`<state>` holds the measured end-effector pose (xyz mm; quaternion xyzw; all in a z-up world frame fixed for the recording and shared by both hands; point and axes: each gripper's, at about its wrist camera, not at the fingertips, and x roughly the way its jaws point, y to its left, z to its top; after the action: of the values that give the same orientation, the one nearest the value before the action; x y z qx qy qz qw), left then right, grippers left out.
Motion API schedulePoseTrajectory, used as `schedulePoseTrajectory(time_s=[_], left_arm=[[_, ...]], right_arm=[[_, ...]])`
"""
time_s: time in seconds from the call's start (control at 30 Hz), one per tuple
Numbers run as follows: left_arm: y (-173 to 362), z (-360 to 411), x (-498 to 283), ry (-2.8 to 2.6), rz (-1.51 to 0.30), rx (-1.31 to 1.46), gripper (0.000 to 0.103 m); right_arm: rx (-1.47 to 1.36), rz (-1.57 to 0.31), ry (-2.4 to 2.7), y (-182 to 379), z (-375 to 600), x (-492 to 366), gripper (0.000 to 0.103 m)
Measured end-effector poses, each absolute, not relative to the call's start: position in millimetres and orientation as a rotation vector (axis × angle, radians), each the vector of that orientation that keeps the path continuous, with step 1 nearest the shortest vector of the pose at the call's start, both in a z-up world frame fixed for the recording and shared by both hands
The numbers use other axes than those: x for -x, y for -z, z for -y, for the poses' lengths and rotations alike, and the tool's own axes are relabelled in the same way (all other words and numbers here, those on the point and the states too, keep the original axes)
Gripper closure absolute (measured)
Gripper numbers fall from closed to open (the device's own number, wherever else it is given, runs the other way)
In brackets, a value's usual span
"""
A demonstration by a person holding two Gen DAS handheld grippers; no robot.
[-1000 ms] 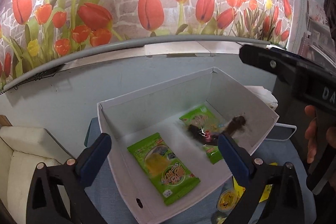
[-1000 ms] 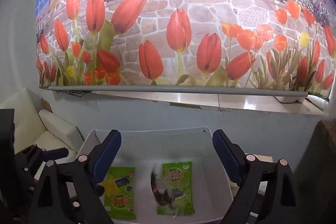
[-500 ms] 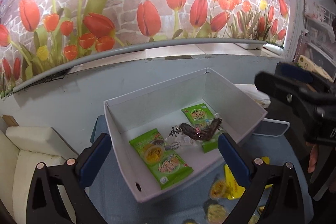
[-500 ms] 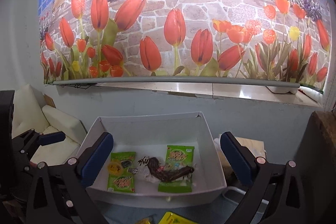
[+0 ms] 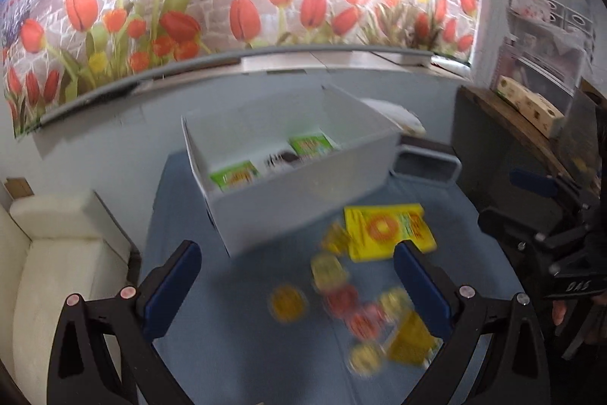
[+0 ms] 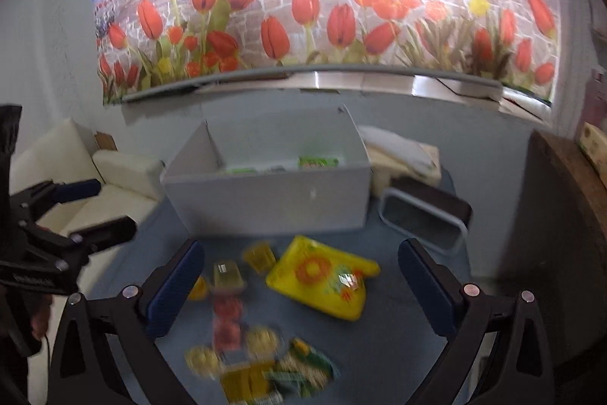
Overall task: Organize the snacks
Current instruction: 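Move both tools back to the snack pile, then grasp the green pea snack bag with the right tool while the left grasps a pale jelly cup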
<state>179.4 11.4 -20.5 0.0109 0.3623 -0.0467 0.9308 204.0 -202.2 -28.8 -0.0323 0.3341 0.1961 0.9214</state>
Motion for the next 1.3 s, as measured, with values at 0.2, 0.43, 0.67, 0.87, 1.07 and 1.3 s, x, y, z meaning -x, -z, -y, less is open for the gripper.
schedulePoseTrajectory(time_s=[0.2,0.43,0.67,0.87,1.07,1.3], left_arm=[[53,7,-130,0.136,-0.801,-0.014,0.000],[74,12,-102,0.166,-0.847,0.020,0.000],[80,4,-102,0.160,-0.858,0.029,0.000],[90,3,-110,0.177,-0.879,0.026,0.000],[100,8,-115,0.194,-0.897,0.028,0.000],[107,8,-118,0.199,-0.902,0.037,0.000]], right_arm=[[-0.004,-0.800,-0.368,84,221,-170,0.000],[-0.029,-0.886,-0.310,129,212,-173,0.000],[-0.065,-0.958,-0.272,153,205,-189,0.018],[-0.117,-1.009,-0.309,164,199,-199,0.044],[-0.114,-0.987,-0.330,162,196,-200,0.051],[-0.098,-0.948,-0.337,149,201,-194,0.054]])
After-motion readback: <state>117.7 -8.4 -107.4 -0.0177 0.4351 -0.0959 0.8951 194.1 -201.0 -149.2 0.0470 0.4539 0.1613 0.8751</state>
